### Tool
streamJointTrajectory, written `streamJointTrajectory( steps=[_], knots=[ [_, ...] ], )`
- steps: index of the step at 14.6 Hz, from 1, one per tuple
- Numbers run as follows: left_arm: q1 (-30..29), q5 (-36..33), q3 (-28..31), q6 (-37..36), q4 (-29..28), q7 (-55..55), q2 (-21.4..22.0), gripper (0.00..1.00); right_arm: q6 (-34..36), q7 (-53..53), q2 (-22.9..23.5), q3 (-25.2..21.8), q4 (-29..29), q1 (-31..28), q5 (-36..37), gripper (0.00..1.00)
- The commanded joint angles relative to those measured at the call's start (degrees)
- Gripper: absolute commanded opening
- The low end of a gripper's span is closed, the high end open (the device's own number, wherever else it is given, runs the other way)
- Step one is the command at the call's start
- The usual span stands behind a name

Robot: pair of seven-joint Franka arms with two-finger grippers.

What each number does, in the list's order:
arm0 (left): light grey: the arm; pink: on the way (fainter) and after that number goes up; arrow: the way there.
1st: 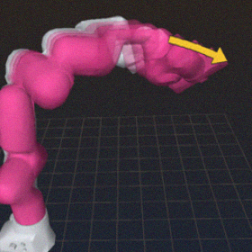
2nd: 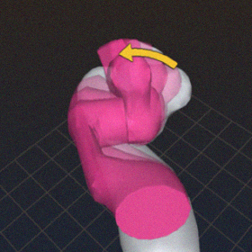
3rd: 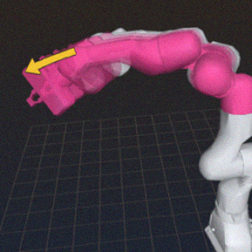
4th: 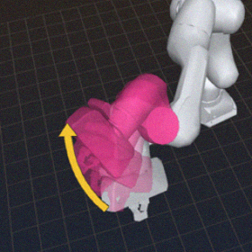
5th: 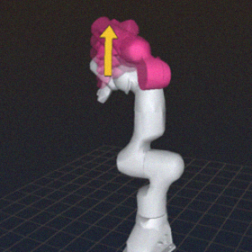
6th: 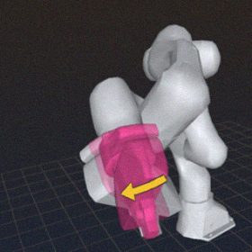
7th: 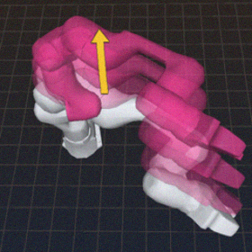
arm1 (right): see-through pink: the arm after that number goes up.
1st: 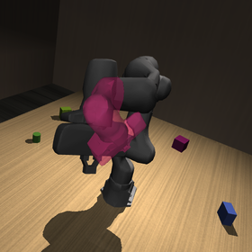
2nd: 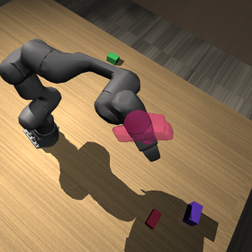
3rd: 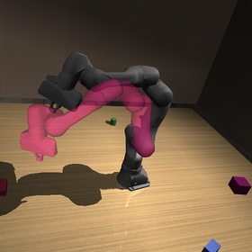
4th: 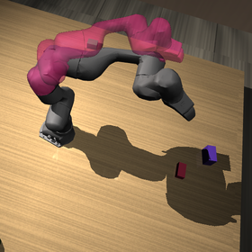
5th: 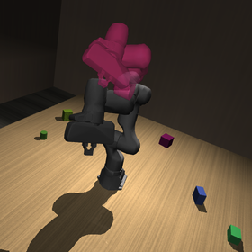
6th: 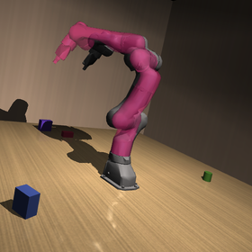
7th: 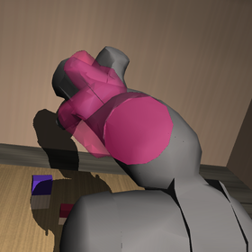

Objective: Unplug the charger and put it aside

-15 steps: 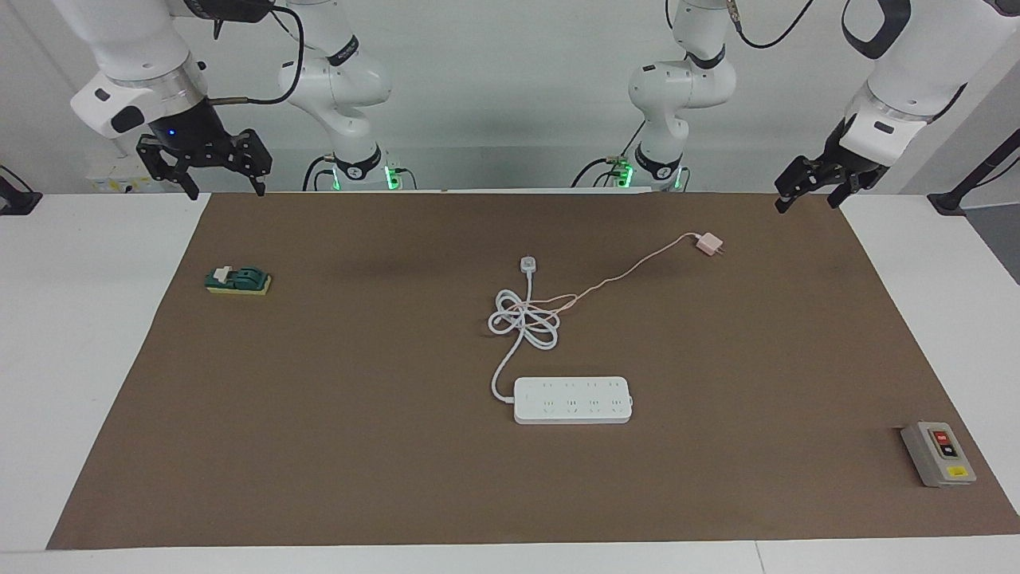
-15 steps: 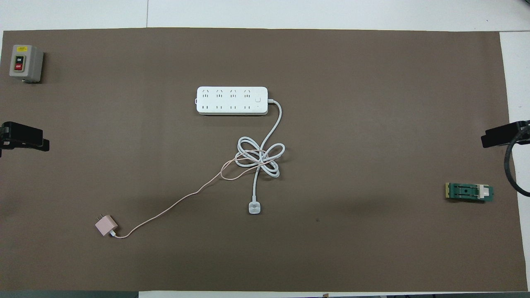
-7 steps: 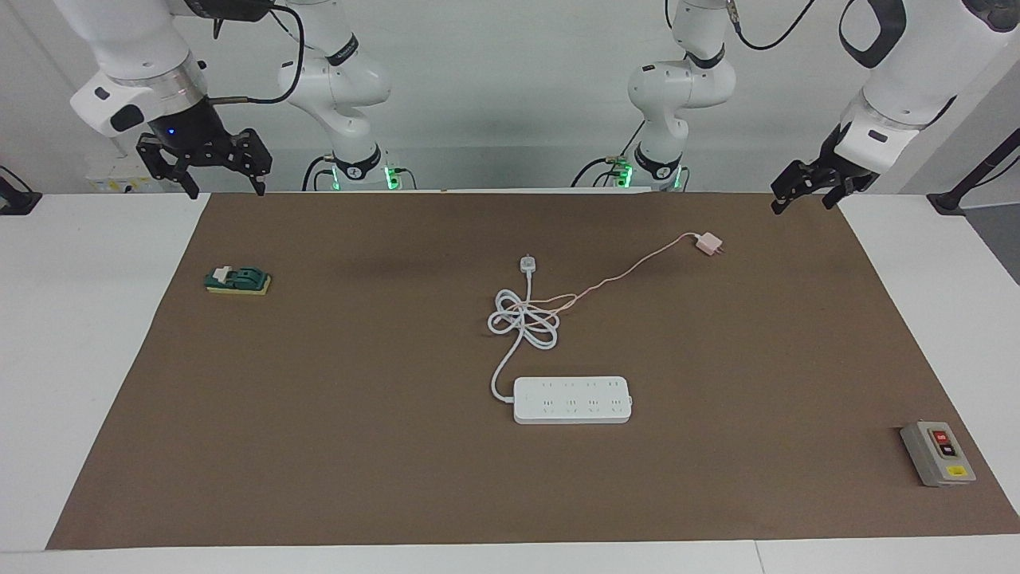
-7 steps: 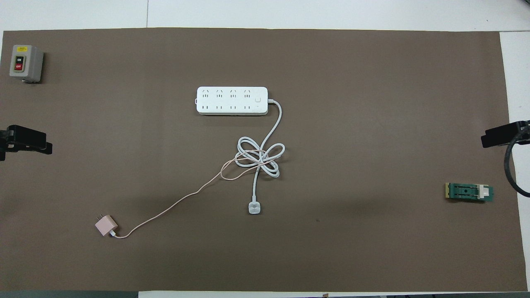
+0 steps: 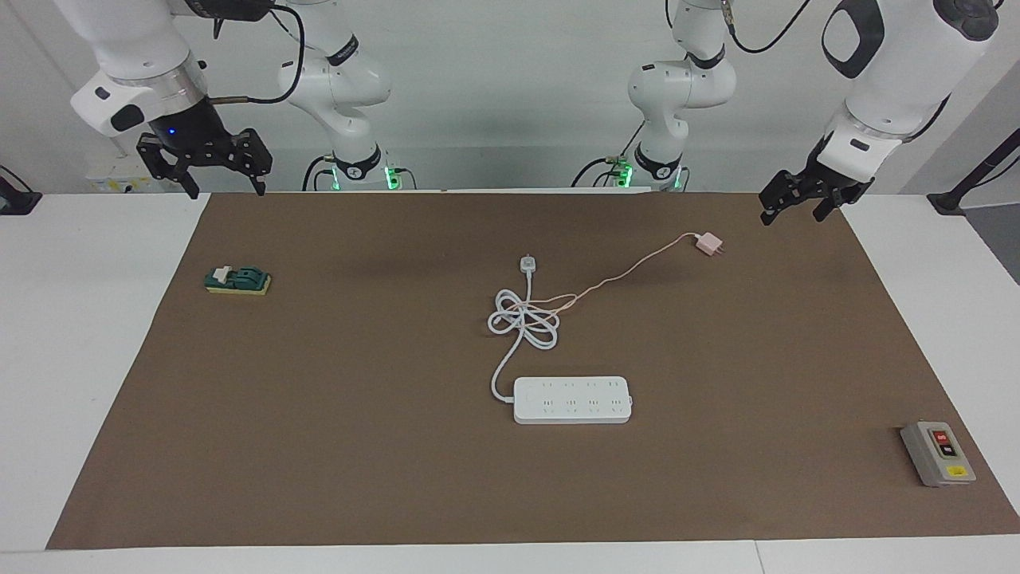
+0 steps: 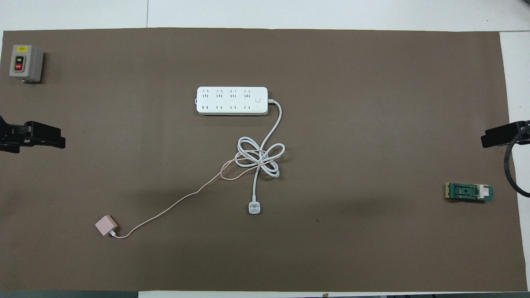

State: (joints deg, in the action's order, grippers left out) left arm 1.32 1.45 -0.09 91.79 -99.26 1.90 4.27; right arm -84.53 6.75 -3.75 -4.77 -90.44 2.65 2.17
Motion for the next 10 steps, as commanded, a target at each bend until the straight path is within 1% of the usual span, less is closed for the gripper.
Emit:
streamJointTrajectory(
  steps=[1,2,10],
  knots=[
    [1.1,-1.5,0.6,1.5,-0.5,-0.9,0.3,1.0,-0.9,-1.0,-1.3,0.5,-1.7,-0.5,-1.1,1.0],
    [1.3,-1.6,0.6,1.5,-0.2,-0.8,-0.2,1.0,-0.9,-1.0,-1.3,0.5,-1.7,-0.5,-1.1,1.0],
    [2.1,-1.4,0.4,1.4,0.3,-0.8,0.0,1.0,-1.0,-0.9,-1.3,0.5,-1.6,-0.5,-1.3,1.0]
  ],
)
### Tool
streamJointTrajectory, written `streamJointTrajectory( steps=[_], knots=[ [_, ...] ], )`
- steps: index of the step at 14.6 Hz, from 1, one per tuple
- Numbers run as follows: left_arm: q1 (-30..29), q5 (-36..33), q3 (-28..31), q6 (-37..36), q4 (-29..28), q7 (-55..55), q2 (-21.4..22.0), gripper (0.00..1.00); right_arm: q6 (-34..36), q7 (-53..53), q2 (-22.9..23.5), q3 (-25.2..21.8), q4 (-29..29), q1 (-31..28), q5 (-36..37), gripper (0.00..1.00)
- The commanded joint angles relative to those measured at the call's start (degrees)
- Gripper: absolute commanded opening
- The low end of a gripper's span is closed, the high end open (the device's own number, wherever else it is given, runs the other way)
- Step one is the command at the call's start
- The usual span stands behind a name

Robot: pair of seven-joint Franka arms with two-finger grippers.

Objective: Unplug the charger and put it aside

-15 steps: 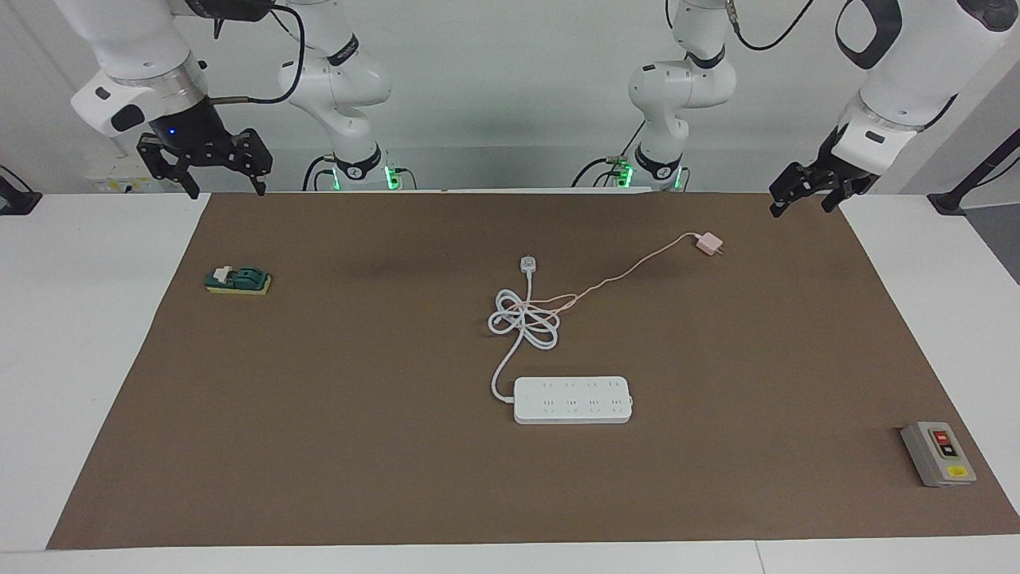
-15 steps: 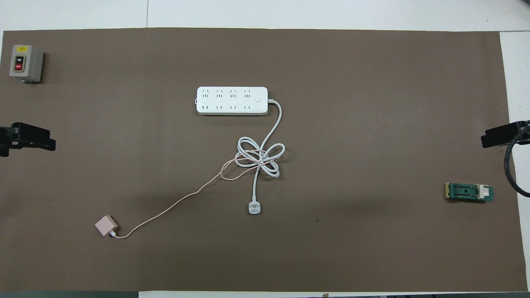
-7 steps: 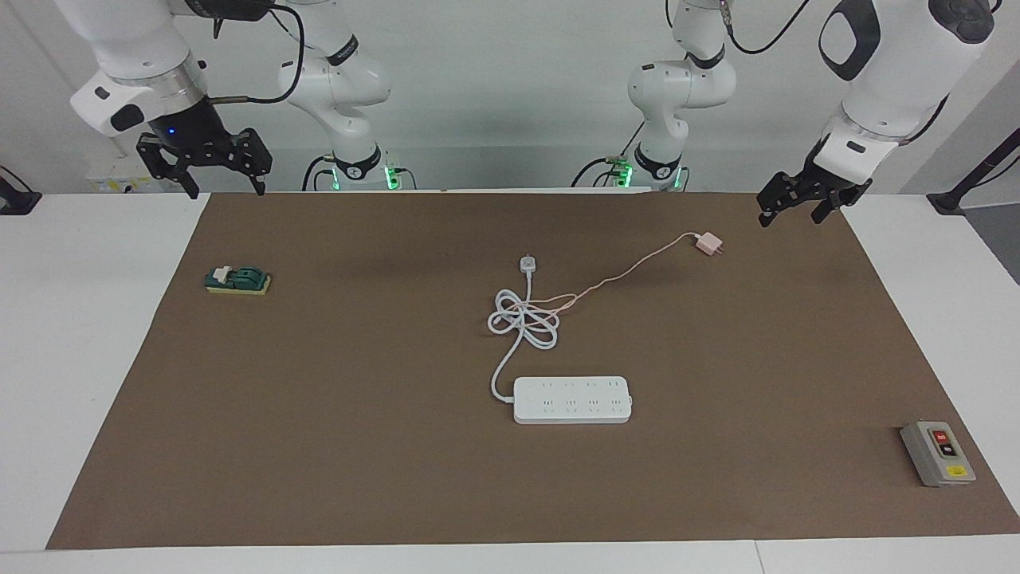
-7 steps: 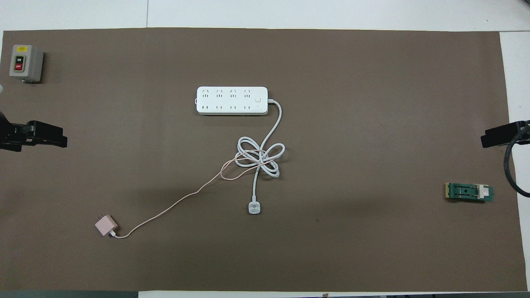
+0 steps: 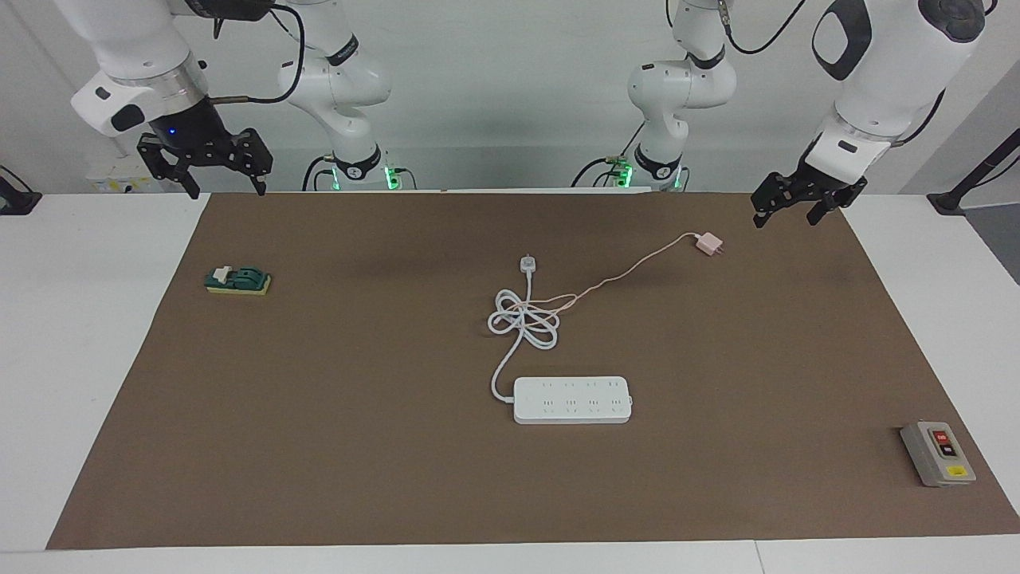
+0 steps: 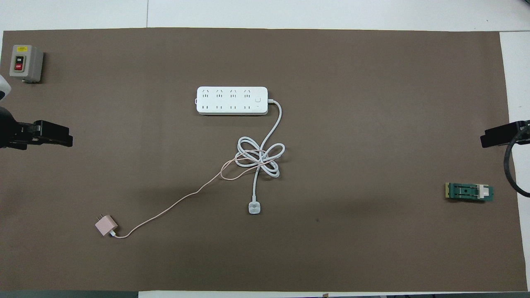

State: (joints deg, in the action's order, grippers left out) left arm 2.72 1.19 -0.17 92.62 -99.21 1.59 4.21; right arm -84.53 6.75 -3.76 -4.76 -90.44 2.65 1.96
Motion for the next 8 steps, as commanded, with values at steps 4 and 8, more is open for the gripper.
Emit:
streamJointTrajectory(
  steps=[4,8],
  knots=[
    [0.7,-0.8,0.4,-0.1,0.2,-3.4,0.4,1.0,-1.0,-1.0,-1.3,0.5,-1.6,-0.5,-1.1,1.0],
    [0.7,-0.7,0.4,-0.2,0.2,-5.1,0.6,1.0,-1.0,-0.9,-1.3,0.6,-1.6,-0.5,-1.1,1.0]
  ],
)
